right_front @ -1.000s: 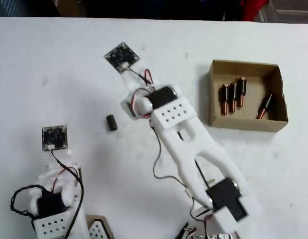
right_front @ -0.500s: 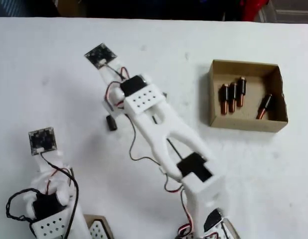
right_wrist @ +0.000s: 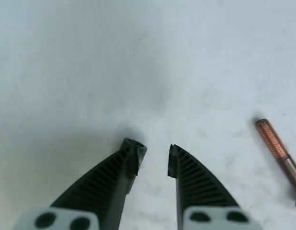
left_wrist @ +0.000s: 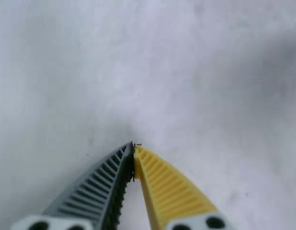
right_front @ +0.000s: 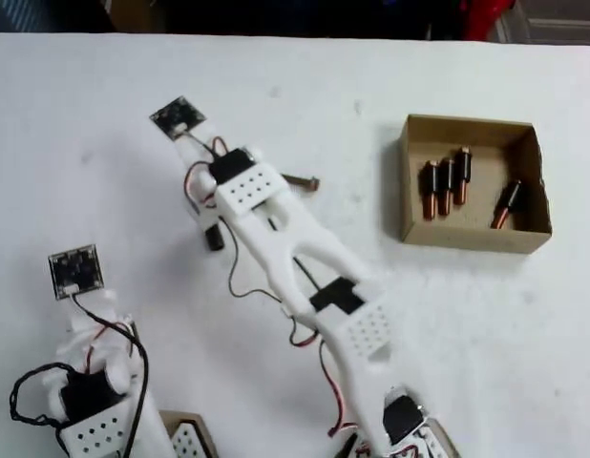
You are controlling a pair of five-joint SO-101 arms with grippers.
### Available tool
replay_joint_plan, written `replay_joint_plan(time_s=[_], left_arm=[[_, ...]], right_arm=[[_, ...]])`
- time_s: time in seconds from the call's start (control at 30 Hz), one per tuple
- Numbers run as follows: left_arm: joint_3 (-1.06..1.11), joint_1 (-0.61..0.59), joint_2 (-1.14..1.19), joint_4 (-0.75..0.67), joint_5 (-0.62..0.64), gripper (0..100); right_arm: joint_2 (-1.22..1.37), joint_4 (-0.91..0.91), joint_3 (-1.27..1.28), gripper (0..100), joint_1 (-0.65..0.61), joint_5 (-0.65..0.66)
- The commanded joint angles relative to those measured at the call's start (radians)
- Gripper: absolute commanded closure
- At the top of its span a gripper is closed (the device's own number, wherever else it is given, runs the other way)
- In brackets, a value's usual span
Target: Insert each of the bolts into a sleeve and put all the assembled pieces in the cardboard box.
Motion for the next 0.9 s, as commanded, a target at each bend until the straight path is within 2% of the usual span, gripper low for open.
replay_joint_plan(time_s=[0.0,0.27,0.67,0.87], left_arm=[[-0.002,-0.01,-0.007,0.009,-0.009,98],[-0.002,-0.008,-0.007,0.009,-0.009,98],[-0.002,-0.008,-0.007,0.009,-0.009,98],[-0.002,-0.008,-0.007,0.009,-0.009,98]], right_arm=[[0.033,0.021,-0.117,90.6,-0.005,-0.041],[0.208,0.151,-0.365,90.2,-0.01,-0.107],[0.409,0.318,-0.694,90.6,-0.059,-0.112],[0.417,0.409,-0.79,90.6,-0.064,-0.198]])
